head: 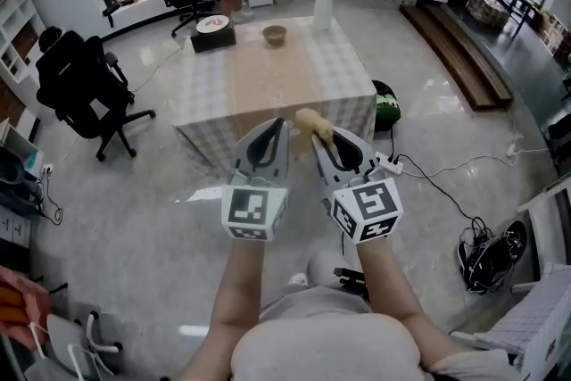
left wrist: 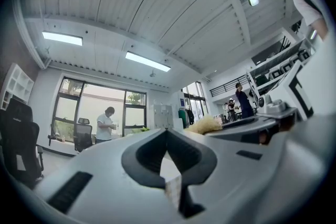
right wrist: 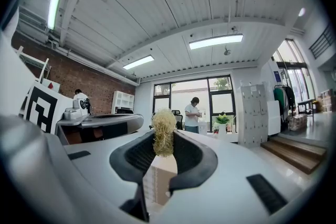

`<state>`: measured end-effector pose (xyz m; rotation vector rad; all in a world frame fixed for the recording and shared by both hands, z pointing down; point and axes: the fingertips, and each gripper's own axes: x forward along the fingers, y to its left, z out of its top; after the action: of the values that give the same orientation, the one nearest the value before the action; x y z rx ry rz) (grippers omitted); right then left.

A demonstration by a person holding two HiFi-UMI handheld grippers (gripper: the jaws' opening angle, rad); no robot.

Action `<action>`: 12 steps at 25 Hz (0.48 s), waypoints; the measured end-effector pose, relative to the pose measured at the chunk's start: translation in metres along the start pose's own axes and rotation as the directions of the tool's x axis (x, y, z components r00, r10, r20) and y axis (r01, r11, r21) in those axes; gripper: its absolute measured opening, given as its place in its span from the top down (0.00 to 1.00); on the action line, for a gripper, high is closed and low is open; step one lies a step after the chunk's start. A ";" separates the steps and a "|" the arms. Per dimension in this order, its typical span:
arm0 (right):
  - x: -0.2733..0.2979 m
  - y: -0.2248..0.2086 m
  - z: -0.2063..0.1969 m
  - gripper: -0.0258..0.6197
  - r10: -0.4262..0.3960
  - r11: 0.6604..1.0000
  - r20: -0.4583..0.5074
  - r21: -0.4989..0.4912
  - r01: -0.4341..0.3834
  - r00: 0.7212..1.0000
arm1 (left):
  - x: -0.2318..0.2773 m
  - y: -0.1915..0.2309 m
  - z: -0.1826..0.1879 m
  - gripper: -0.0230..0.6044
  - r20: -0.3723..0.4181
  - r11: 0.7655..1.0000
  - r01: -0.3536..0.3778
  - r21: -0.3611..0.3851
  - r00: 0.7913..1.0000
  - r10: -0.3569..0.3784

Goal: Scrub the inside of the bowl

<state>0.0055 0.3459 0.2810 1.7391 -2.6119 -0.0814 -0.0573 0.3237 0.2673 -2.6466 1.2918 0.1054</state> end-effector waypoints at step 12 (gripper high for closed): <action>0.057 -0.019 -0.004 0.83 0.020 1.000 0.000 -0.009 -0.020 1.000 | 0.043 0.033 -0.019 0.95 -0.004 1.000 -0.004 -0.018 1.000 0.004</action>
<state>0.0009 0.2862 0.2822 1.7094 -2.6239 -0.0932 -0.0576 0.2670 0.2745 -2.6608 1.3034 0.1126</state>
